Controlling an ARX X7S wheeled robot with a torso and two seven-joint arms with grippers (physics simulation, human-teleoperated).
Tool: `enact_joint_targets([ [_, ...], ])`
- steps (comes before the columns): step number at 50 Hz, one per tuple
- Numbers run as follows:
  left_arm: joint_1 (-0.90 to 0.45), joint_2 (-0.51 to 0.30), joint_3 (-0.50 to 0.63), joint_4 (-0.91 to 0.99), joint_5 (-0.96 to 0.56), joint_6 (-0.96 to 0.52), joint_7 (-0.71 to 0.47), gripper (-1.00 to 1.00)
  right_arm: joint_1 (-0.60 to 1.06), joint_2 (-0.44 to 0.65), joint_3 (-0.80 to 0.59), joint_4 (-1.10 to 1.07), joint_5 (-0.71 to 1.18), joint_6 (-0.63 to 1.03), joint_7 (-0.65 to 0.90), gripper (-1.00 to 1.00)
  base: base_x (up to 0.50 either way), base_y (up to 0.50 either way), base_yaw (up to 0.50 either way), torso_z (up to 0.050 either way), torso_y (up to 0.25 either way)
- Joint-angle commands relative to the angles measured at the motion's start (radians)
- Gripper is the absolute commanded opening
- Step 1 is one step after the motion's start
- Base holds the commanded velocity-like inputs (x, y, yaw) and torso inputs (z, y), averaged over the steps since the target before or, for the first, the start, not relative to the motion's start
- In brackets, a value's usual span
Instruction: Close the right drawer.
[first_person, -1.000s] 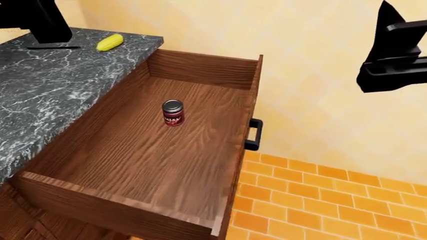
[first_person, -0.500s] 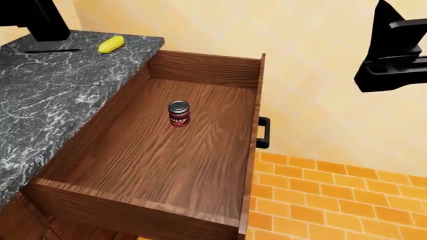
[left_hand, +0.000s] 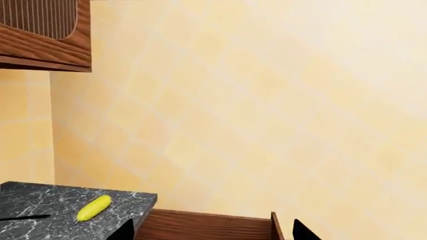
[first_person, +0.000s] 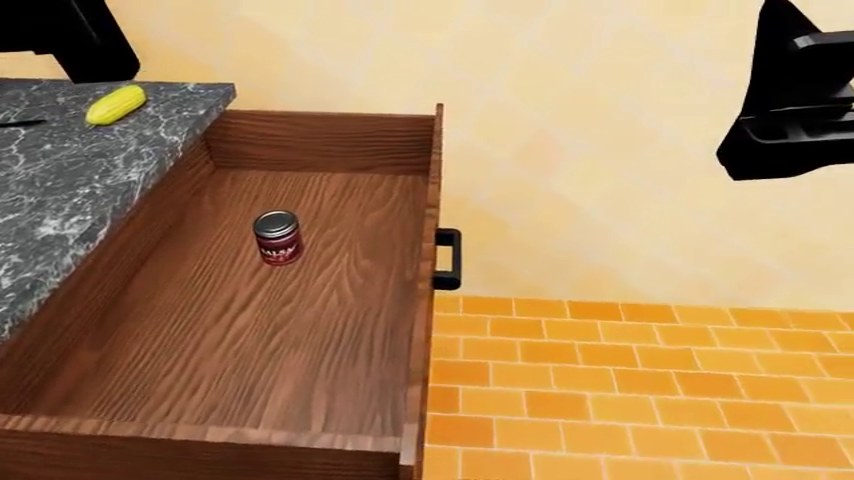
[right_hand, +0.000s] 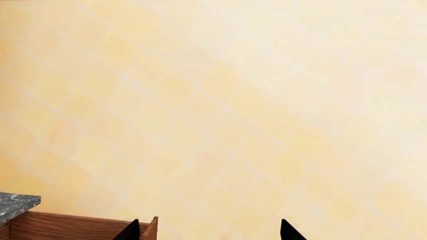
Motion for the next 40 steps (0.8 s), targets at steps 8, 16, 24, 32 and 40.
enact_joint_targets([
  [8, -0.003, -0.007, 0.007, -0.002, 0.004, 0.006, 0.006, 1.0, 0.001, 0.003, 0.0, -0.002, -0.017, -0.009, -0.009, 1.0, 0.0, 0.0, -0.5, 0.0, 0.0],
  [16, -0.008, -0.01, 0.014, -0.004, 0.005, 0.007, 0.004, 1.0, 0.029, 0.005, -0.022, -0.012, -0.026, 0.008, -0.017, 1.0, 0.12, 0.0, 0.0, 0.0, 0.0],
  [24, -0.009, -0.015, 0.016, -0.001, 0.006, 0.009, 0.006, 1.0, 0.025, 0.014, -0.035, -0.006, -0.03, 0.011, -0.009, 1.0, 0.5, 0.0, 0.0, 0.0, 0.0],
  [32, -0.016, -0.015, 0.023, 0.0, -0.001, 0.012, 0.002, 1.0, 0.035, 0.02, -0.041, -0.002, -0.028, 0.01, -0.01, 1.0, 0.5, 0.0, 0.0, 0.0, 0.0],
  [40, -0.014, -0.016, 0.025, 0.0, 0.005, 0.015, 0.008, 1.0, 0.02, 0.019, -0.033, -0.001, -0.043, 0.002, -0.017, 1.0, 0.5, 0.0, 0.0, 0.0, 0.0],
])
